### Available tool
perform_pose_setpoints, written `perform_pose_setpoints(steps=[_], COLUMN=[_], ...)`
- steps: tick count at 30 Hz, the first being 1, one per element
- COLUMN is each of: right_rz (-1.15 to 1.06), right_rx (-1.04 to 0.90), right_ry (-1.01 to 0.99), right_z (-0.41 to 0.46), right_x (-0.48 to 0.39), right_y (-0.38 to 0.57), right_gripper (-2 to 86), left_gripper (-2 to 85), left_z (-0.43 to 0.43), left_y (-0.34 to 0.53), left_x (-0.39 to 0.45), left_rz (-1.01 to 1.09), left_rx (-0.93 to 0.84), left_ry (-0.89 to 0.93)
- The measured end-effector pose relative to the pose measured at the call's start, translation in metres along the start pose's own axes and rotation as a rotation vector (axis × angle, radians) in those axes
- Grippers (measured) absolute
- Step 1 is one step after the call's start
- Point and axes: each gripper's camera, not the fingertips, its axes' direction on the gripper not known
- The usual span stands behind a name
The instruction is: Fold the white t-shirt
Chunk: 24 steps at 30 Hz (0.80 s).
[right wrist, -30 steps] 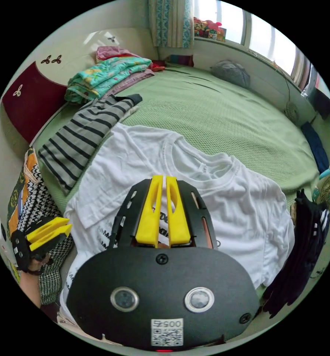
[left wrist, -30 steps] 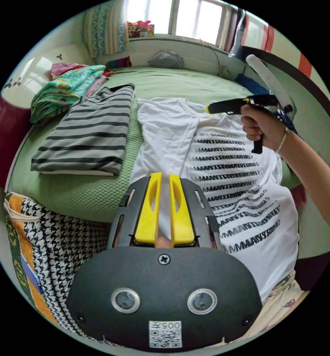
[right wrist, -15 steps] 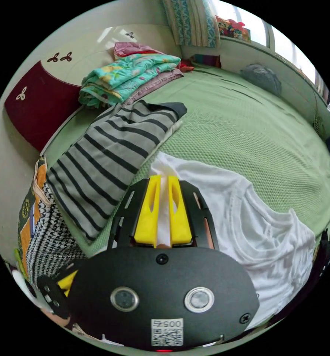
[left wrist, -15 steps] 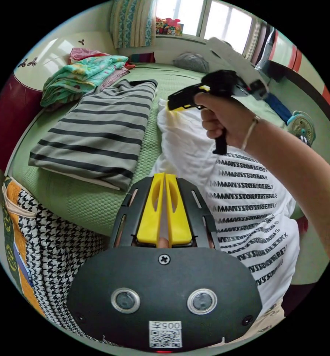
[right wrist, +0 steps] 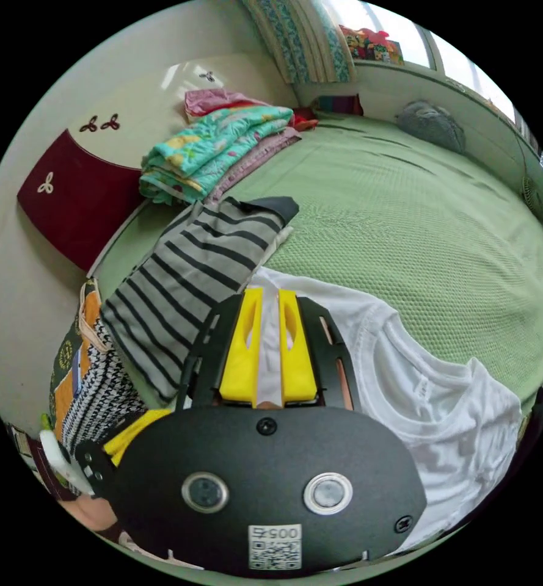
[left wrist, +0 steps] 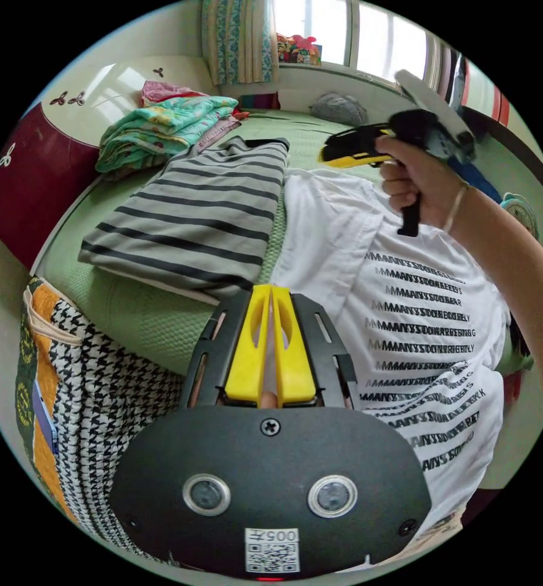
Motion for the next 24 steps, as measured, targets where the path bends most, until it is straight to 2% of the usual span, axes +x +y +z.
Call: perform_pose_setpoints(steps=[5, 10, 15, 24], right_rz=[-0.006, 0.171, 0.277, 0.322], right_rx=[0.001, -0.053, -0.107, -0.122], right_ry=[0.117, 0.215, 0.369, 0.417], right_z=[-0.054, -0.1, -0.137, -0.168], right_x=[0.029, 0.068, 0.094, 0.107], right_y=[0.07, 0.166, 0.254, 0.296], right_gripper=[4.4, 4.3, 4.0, 3.7], left_gripper=[-0.6, -0.6, -0.6, -0.6], left_z=[-0.012, -0.018, -0.023, -0.006], left_y=[0.016, 0.018, 0.001, -0.016], left_x=[0.012, 0.047, 0.092, 0.21], left_rz=[-0.017, 0.072, 0.15, 0.347], left_rx=[-0.01, -0.025, -0.022, -0.059], left_ry=[0.04, 0.055, 0.189, 0.29])
